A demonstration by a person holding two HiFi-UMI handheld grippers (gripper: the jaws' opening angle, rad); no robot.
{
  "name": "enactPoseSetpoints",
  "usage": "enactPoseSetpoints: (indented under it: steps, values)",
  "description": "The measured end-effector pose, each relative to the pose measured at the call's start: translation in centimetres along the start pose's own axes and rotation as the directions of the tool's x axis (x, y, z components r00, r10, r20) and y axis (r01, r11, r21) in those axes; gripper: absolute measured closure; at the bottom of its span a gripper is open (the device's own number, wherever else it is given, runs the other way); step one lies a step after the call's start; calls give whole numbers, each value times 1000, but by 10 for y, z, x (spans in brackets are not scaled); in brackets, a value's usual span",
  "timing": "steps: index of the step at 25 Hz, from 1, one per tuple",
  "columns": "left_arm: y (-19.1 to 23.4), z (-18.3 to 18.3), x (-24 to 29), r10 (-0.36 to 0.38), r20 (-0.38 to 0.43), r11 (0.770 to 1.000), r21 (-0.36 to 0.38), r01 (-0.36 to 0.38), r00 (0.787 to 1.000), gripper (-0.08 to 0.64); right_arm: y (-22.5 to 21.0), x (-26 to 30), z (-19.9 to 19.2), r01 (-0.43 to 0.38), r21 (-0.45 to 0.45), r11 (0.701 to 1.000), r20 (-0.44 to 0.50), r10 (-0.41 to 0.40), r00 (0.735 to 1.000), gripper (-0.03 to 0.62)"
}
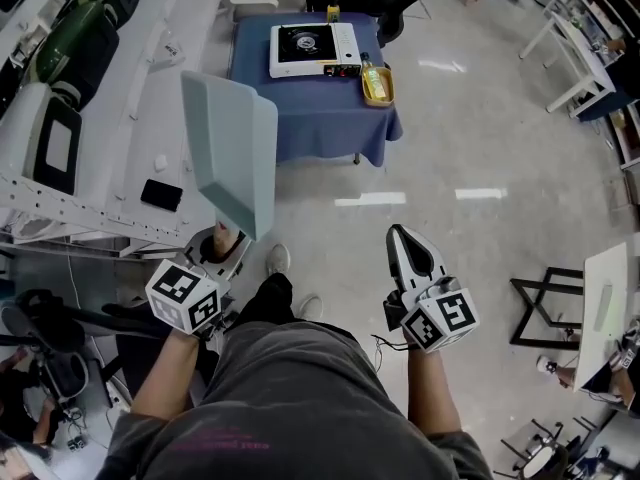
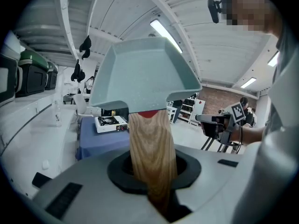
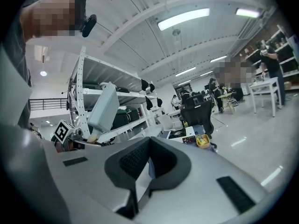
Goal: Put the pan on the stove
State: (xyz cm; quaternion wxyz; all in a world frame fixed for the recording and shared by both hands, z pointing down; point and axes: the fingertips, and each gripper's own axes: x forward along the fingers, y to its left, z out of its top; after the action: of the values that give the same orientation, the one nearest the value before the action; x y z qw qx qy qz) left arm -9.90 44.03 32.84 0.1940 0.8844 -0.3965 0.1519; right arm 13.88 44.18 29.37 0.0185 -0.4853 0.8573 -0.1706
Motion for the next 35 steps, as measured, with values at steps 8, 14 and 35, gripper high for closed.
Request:
enactPoseSetpoints:
  steps: [8, 14, 35]
  values:
    - [17, 19, 44, -12, 20, 1000, 10, 12, 1000, 500, -34, 21, 8, 19, -2, 1000, 9, -19, 1000, 609]
    - [51, 30, 85, -22, 14, 1000, 1, 22, 1000, 500, -59, 63, 10, 31, 4, 1000, -9, -31, 999, 609]
    - [298, 115, 254, -20, -66, 998, -68, 15, 998, 500, -142, 370, 51, 50, 50, 997, -137, -43, 990, 609]
